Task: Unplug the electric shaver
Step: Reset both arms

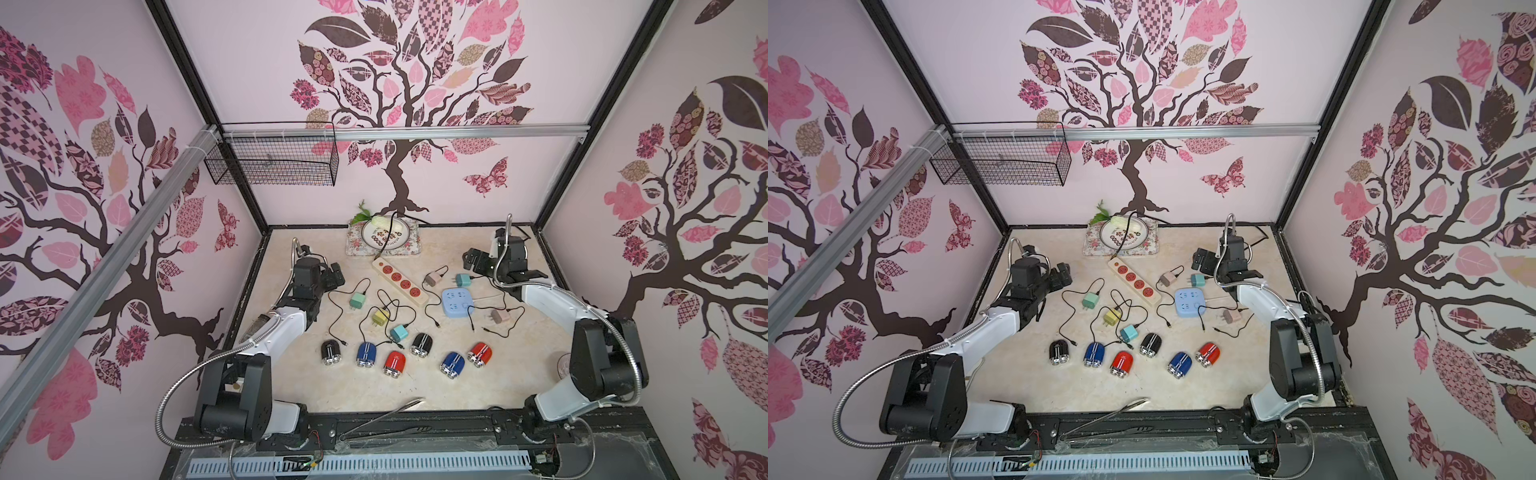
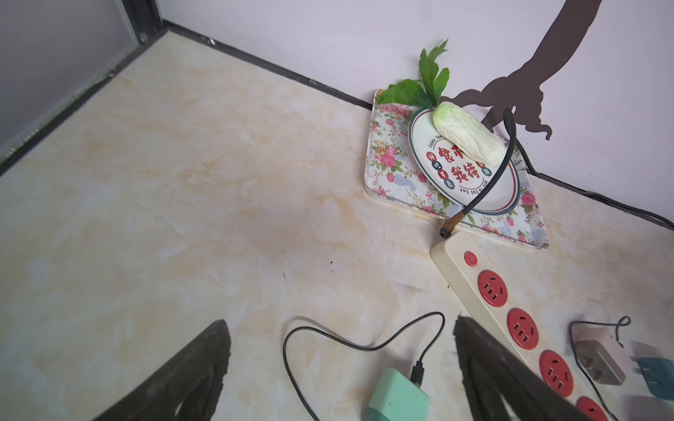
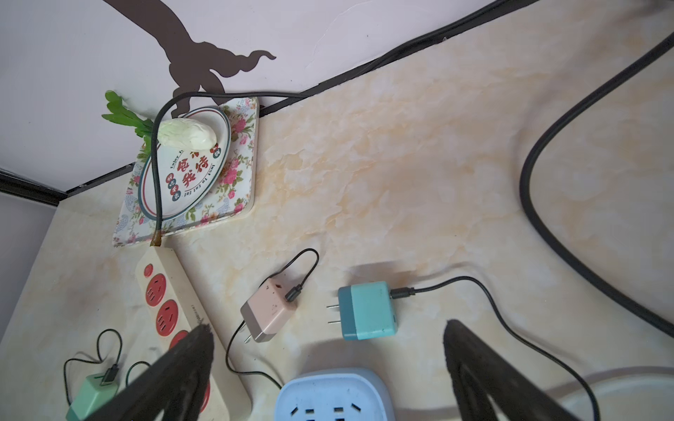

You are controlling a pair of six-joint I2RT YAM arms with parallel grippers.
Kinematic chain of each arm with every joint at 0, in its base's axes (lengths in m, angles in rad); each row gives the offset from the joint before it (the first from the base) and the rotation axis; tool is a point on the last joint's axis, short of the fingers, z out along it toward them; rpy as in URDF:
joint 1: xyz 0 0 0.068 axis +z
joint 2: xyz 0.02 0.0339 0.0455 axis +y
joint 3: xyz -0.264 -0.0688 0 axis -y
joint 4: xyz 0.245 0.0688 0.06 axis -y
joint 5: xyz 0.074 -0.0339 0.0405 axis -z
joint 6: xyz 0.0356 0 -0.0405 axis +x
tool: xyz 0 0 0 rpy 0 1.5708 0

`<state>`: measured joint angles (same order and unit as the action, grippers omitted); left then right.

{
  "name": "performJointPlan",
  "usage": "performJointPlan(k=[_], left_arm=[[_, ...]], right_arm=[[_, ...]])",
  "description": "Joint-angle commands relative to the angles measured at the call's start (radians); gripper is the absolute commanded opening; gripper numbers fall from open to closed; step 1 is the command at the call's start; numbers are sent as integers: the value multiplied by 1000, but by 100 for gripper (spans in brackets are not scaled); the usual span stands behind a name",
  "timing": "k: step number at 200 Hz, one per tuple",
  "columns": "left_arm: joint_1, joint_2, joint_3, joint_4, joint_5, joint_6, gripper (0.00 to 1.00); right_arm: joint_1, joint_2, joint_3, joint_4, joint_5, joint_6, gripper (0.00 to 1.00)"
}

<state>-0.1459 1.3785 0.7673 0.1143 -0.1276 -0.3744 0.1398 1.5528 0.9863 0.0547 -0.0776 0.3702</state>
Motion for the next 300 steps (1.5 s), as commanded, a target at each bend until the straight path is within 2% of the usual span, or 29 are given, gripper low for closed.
performJointPlan(k=[1,45,79,95,145,198,267,300], left_arm=[[-6,-37,-51,120,-63,78,98],[-6,-94,-163,230,-147,161,98],[-3,-90,-247,350,-166,209,98],[8,-82,-242,342,-194,201,98],[35,-77,-254,324,-218,286,98],[76,0,-339,493,-183,302,98],[98,68,-364,635,-124,369,98],[147,164,-404,809,-30,350,98]], right_arm=[[-2,-50,-56,110,45,-54,100],[-3,-144,-225,298,101,-147,100],[-2,-177,-333,417,183,-220,99],[-2,-163,-341,423,228,-234,99],[-3,-154,-431,541,302,-291,100],[-2,-121,-479,649,336,-358,99],[-3,-52,-552,807,346,-385,99],[-3,-7,-587,906,342,-391,100]])
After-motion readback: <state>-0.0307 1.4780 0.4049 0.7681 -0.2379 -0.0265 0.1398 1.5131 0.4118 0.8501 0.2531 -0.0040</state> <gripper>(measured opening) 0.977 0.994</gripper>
